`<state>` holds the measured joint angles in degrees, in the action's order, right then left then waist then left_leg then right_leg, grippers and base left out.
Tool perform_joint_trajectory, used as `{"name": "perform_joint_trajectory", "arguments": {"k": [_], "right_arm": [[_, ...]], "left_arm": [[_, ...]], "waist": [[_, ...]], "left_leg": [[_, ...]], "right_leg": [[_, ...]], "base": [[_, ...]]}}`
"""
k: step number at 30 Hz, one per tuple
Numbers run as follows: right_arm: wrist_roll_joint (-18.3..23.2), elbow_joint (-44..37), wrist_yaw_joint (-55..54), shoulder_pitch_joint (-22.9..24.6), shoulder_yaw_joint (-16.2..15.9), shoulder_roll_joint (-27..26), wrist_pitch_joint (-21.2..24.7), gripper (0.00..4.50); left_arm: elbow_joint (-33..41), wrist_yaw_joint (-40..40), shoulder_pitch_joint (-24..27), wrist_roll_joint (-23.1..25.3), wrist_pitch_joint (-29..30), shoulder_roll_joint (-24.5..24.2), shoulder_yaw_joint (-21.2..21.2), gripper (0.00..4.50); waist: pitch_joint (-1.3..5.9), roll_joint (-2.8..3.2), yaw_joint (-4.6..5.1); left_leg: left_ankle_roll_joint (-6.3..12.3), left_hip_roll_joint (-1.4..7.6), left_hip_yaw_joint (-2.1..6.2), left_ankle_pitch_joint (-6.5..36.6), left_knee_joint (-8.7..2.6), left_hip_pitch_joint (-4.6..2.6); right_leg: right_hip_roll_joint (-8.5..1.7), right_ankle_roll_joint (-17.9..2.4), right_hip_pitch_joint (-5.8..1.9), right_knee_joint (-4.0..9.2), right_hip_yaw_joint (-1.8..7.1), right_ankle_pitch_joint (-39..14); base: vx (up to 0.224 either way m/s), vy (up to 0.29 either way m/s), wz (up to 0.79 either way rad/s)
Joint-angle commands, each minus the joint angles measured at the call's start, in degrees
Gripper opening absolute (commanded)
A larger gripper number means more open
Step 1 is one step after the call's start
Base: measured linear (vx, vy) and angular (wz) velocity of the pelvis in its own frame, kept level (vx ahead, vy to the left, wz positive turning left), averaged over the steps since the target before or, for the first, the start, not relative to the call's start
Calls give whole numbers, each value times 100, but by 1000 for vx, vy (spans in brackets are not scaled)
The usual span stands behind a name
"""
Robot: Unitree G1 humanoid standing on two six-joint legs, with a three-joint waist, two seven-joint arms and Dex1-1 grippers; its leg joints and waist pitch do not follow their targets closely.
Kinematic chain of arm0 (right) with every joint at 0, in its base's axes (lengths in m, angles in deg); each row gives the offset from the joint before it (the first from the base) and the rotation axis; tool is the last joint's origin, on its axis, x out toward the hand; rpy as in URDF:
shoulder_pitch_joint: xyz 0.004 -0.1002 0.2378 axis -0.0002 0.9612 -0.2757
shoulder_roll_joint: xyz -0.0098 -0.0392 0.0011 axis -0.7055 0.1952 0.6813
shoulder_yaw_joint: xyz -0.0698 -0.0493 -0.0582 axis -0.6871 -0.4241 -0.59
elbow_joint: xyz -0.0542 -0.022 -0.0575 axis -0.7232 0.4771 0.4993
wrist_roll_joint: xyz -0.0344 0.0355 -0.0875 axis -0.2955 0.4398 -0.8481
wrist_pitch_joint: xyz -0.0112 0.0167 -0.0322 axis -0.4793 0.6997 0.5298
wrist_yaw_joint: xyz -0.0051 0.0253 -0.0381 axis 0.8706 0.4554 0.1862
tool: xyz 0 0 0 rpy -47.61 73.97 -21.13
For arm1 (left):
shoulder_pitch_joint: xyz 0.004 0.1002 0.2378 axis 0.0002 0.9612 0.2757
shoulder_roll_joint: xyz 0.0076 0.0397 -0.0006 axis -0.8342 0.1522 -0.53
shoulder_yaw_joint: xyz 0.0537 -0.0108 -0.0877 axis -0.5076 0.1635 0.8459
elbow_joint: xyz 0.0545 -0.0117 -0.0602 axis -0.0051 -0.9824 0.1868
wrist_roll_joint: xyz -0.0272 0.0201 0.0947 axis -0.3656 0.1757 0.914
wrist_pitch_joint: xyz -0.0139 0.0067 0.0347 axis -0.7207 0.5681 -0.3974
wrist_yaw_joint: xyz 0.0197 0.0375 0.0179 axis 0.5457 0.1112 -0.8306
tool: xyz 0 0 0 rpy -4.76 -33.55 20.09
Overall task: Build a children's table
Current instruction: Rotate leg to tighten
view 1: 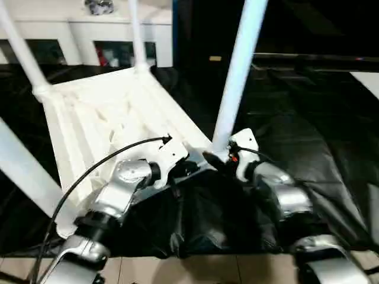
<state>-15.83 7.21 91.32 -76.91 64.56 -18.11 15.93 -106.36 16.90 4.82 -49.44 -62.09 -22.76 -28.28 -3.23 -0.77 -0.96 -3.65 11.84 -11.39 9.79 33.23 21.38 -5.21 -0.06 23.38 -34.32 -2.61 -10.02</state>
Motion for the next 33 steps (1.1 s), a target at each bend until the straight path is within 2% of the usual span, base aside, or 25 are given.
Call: {"name": "perform_joint_trajectory", "arguments": {"k": [1, 2, 4, 5, 10, 13, 15, 16, 17, 19, 20, 22, 24, 25, 26, 27, 28, 29, 32, 33], "right_arm": [[89, -241, 642, 32, -226, 110, 84, 392], [66, -322, 1111, 68, -306, 346, 44, 392], [51, -339, 1367, 70, -348, 474, 24, 392], [3, -315, 1632, 50, -416, 622, -122, 392], [76, -266, 1980, -74, -480, 771, -89, 392], [153, -287, 2160, -121, -526, 808, -42, 355], [158, -291, 2237, -132, -562, 784, -56, 347], [158, -294, 2264, -129, -576, 769, -53, 338], [149, -293, 2278, -120, -595, 745, -65, 328], [144, -294, 2309, -106, -606, 727, -77, 317], [141, -311, 2359, -71, -639, 700, -72, 311], [126, -323, 2350, -44, -663, 678, -92, 292], [113, -400, 2254, 28, -693, 592, -96, 282], [113, -400, 2254, 28, -693, 592, -96, 281], [118, -423, 2078, 88, -659, 475, -112, 275], [118, -424, 2052, 96, -654, 460, -117, 274], [86, -414, 1525, 179, -545, 235, -47, 274], [62, -388, 1339, 189, -511, 162, -45, 274], [-28, -235, 632, 184, -386, -109, -34, 272], [-75, -69, 109, 137, -298, -343, 5, 272]], "left_arm": [[129, 457, 82, -41, -76, -19, -323, 0], [176, 696, 114, -102, -182, -152, -334, 0], [216, 857, 129, -153, -199, -232, -341, 0], [266, 1045, 138, -229, -225, -322, -321, 0], [370, 1415, 130, -420, -121, -507, -280, 0], [398, 1593, 105, -486, -95, -581, -307, 0], [456, 1755, 116, -548, -36, -658, -325, 0], [462, 1786, 117, -552, -27, -679, -330, 0], [455, 1810, 115, -552, -32, -697, -333, 0], [456, 1826, 116, -555, -29, -709, -335, 0], [460, 1841, 116, -559, -22, -722, -334, 0], [479, 1847, 121, -572, -5, -728, -328, 0], [491, 1784, 135, -592, 0, -730, -296, 0], [491, 1784, 135, -592, 0, -730, -296, 0], [392, 1647, 126, -549, -72, -686, -265, 0], [376, 1626, 124, -540, -86, -679, -263, 0], [160, 1197, 46, -383, -54, -523, -226, 0], [109, 1080, 22, -341, -55, -478, -218, 0], [-41, 678, -59, -242, 1, -305, -173, 0], [-129, 405, -122, -185, 59, -157, -157, 0]], "waist": [[412, 26, -8], [395, 28, -50], [388, 21, -91], [376, 55, -122], [376, 53, -130], [385, 21, -141], [391, 6, -147], [395, 13, -151], [396, -19, -150], [393, -1, -154], [392, -23, -150], [382, -20, -152], [379, 11, -142], [378, -5, -130], [382, 43, -119], [382, 43, -119], [383, -55, -94], [363, -32, -91], [349, -25, -59], [347, -17, -55]], "left_leg": [[424, 125, 36, 1265, -331, -80], [368, 134, 34, 1408, -342, -98], [319, 147, 28, 1488, -348, -109], [232, 151, 30, 1606, -361, -118], [101, 149, 39, 1752, -376, -126], [122, 143, 38, 1661, -366, -112], [156, 146, 34, 1558, -359, -108], [169, 145, 36, 1501, -355, -103], [212, 147, 29, 1407, -352, -94], [220, 148, 31, 1386, -351, -96], [223, 146, 29, 1392, -351, -94], [204, 146, 30, 1438, -355, -99], [164, 147, 38, 1486, -362, -106], [146, 143, 38, 1507, -363, -101], [122, 138, 37, 1541, -363, -110], [122, 138, 37, 1541, -363, -110], [119, 137, 34, 1551, -363, -93], [87, 130, 44, 1629, -379, -105], [-48, 124, 73, 1891, -395, -131], [-66, 119, 83, 1966, -399, -133]], "right_leg": [[-206, -1509, -274, 343, 175, -659], [-200, -1474, -262, 370, 172, -909], [-198, -1439, -258, 372, 174, -1030], [-199, -1413, -236, 374, 173, -1190], [-193, -1390, -227, 375, 179, -1306], [-204, -1393, -243, 360, 180, -1244], [-207, -1404, -247, 354, 181, -1178], [-210, -1417, -253, 339, 182, -1131], [-205, -1433, -254, 334, 177, -1050], [-211, -1437, -250, 329, 177, -1065], [-208, -1428, -251, 332, 176, -1091], [-218, -1386, -242, 347, 182, -1274], [-219, -1345, -235, 357, 185, -1376], [-214, -1330, -236, 361, 185, -1389], [-206, -1327, -231, 366, 187, -1377], [-206, -1327, -231, 366, 187, -1377], [-203, -1303, -237, 370, 188, -1367], [-218, -1257, -216, 393, 196, -1562], [-229, -1087, -185, 445, 186, -2123], [-232, -1037, -185, 459, 182, -2266]], "base": [[0, 0, 0], [0, 0, 0], [0, 0, 0], [0, 0, 0], [0, 0, 0], [0, 0, 0], [0, 0, 0], [0, 0, 0], [0, 0, 0], [0, 0, 0], [0, 0, 0], [0, 0, 0], [0, 0, 0], [0, 0, 0], [0, 0, 0], [0, 0, 0], [0, 0, 0], [0, 0, 0], [0, 0, 0], [0, 0, 0]]}}
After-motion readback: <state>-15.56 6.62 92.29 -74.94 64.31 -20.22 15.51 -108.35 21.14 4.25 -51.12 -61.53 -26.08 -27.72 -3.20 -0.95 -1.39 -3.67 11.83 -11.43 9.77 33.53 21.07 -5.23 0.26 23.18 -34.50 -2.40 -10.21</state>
